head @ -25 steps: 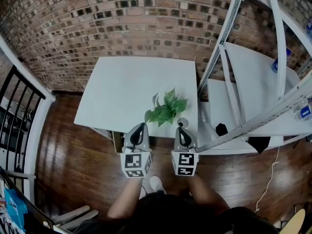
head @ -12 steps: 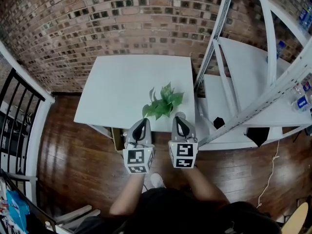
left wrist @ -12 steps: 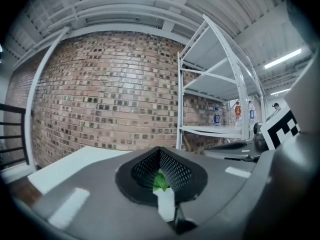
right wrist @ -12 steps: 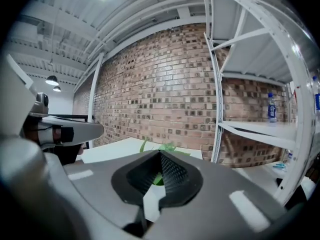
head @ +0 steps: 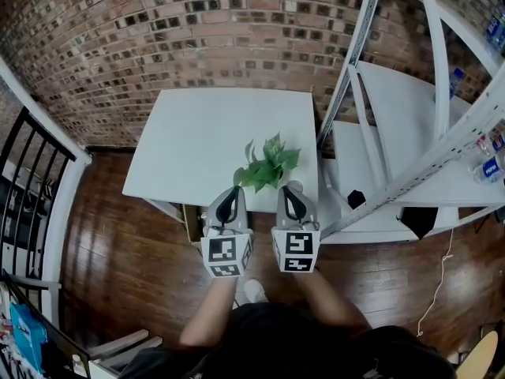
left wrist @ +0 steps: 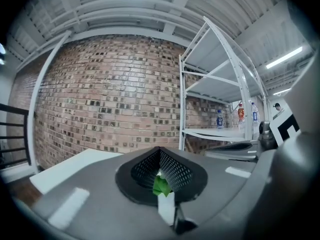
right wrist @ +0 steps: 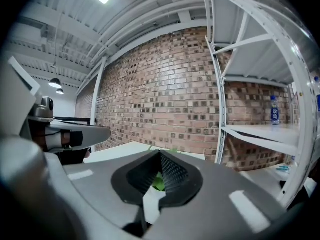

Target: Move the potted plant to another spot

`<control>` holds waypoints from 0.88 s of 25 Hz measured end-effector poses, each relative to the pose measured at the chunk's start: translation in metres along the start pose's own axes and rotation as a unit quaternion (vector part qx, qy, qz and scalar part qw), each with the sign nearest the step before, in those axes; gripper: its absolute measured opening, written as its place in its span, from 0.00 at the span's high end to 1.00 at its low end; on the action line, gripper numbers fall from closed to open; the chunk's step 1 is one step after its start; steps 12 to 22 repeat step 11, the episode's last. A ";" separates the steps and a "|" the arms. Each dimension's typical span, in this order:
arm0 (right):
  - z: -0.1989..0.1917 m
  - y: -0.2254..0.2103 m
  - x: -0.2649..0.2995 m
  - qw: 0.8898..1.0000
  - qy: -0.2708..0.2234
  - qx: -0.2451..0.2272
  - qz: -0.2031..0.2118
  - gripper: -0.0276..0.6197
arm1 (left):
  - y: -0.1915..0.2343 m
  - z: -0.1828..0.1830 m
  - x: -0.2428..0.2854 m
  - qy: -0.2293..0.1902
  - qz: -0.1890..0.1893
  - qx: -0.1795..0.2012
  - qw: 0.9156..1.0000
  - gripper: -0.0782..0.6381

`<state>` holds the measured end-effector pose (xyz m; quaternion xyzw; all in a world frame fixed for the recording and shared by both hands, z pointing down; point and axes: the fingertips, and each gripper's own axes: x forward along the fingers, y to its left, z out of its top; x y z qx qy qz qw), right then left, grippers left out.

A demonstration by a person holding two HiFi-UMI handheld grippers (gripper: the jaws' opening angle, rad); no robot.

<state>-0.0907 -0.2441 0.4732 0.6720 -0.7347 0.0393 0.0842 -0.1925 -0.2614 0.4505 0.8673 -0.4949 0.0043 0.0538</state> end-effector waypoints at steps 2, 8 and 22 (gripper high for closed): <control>0.002 0.001 0.001 1.000 -0.004 0.001 0.003 0.95 | 0.000 0.000 0.000 0.000 0.001 0.004 1.000 0.87; 0.011 0.004 -0.001 1.000 -0.009 -0.001 0.007 0.95 | 0.000 0.001 -0.002 0.003 0.002 0.006 1.000 0.87; 0.012 0.006 -0.002 1.000 -0.010 -0.003 0.009 0.95 | 0.000 0.001 -0.004 0.004 0.003 0.008 1.000 0.87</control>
